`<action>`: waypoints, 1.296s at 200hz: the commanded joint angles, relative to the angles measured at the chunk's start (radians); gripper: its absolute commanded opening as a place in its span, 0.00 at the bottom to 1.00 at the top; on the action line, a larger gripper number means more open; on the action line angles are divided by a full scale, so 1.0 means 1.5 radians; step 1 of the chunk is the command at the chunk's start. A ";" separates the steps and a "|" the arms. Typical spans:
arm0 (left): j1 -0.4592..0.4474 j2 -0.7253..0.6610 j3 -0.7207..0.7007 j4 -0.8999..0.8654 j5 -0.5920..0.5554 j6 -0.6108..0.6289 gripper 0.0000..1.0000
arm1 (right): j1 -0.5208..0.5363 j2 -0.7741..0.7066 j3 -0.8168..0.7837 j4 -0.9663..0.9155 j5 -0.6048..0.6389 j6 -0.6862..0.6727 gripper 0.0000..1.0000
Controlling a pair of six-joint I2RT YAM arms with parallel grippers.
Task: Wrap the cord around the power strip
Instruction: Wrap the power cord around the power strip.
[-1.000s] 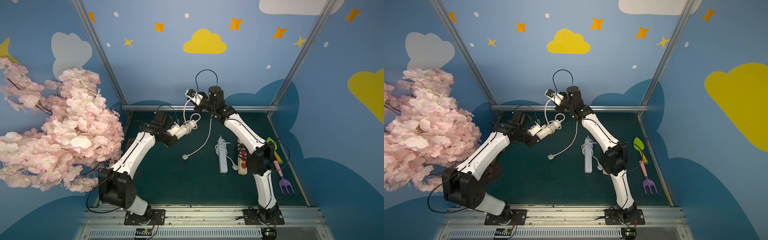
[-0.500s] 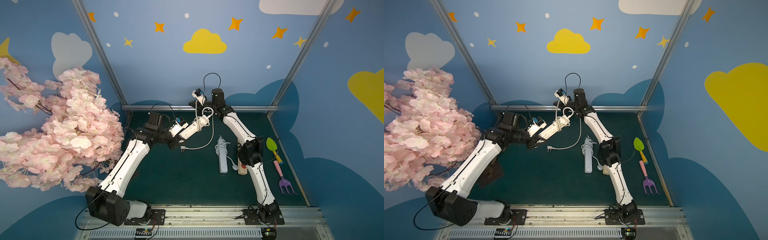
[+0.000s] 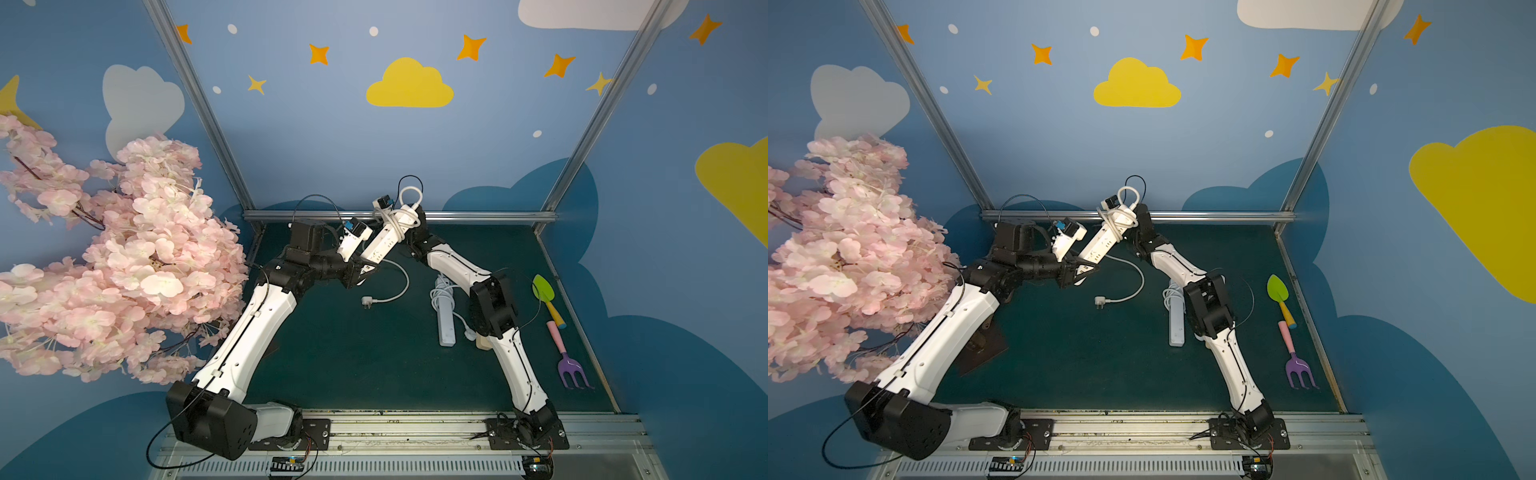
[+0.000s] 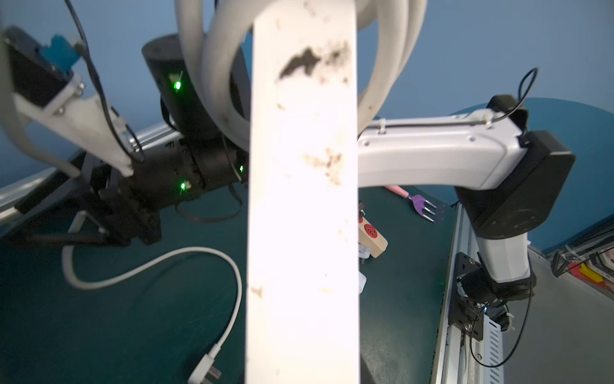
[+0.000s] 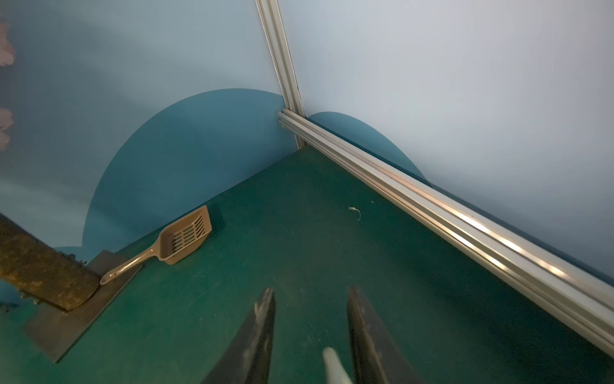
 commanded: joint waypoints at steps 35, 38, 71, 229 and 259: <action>-0.004 -0.033 0.057 0.084 0.025 -0.027 0.03 | 0.006 0.085 0.079 0.040 0.139 0.088 0.41; -0.004 -0.033 0.059 0.084 0.024 -0.029 0.03 | 0.006 0.087 0.080 0.043 0.142 0.092 0.41; -0.004 -0.029 0.085 0.066 0.010 -0.040 0.03 | 0.015 0.089 0.053 0.057 0.189 0.115 0.43; 0.215 0.156 0.236 0.054 -0.236 -0.089 0.03 | 0.074 -0.243 -0.564 0.191 0.281 0.025 0.00; 0.222 0.205 0.262 -0.006 -0.348 -0.021 0.03 | 0.071 -0.342 -0.656 0.203 0.298 -0.050 0.00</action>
